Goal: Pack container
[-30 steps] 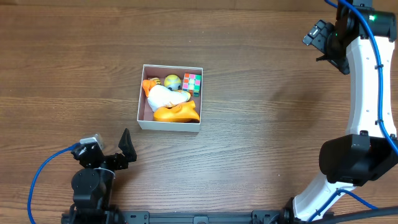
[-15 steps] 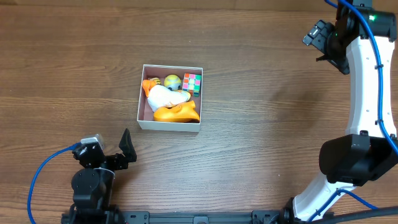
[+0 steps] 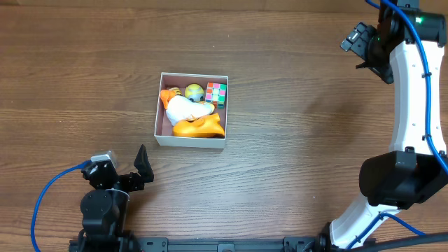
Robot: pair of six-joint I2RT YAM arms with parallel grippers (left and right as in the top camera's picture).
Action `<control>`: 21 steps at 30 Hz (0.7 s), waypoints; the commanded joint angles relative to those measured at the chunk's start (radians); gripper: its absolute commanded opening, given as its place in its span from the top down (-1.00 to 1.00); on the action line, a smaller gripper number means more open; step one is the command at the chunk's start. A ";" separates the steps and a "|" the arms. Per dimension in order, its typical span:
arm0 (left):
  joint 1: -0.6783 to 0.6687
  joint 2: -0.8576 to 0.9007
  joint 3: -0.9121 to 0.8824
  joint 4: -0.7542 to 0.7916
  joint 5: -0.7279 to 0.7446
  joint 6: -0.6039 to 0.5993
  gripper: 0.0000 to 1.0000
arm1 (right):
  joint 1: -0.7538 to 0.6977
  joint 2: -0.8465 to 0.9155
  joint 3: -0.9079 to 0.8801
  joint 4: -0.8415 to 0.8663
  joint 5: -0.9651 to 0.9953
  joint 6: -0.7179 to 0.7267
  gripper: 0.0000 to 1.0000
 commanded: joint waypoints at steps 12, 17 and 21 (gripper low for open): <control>0.007 -0.012 -0.009 0.005 0.019 0.019 -1.00 | 0.049 -0.546 -0.127 -0.081 0.004 0.005 -1.00; 0.007 -0.011 -0.009 0.005 0.019 0.019 -1.00 | 0.049 -0.803 -0.463 0.102 -0.004 0.005 -1.00; 0.007 -0.011 -0.009 0.005 0.019 0.019 -1.00 | 0.050 -0.998 -0.715 0.261 -0.027 0.004 -1.00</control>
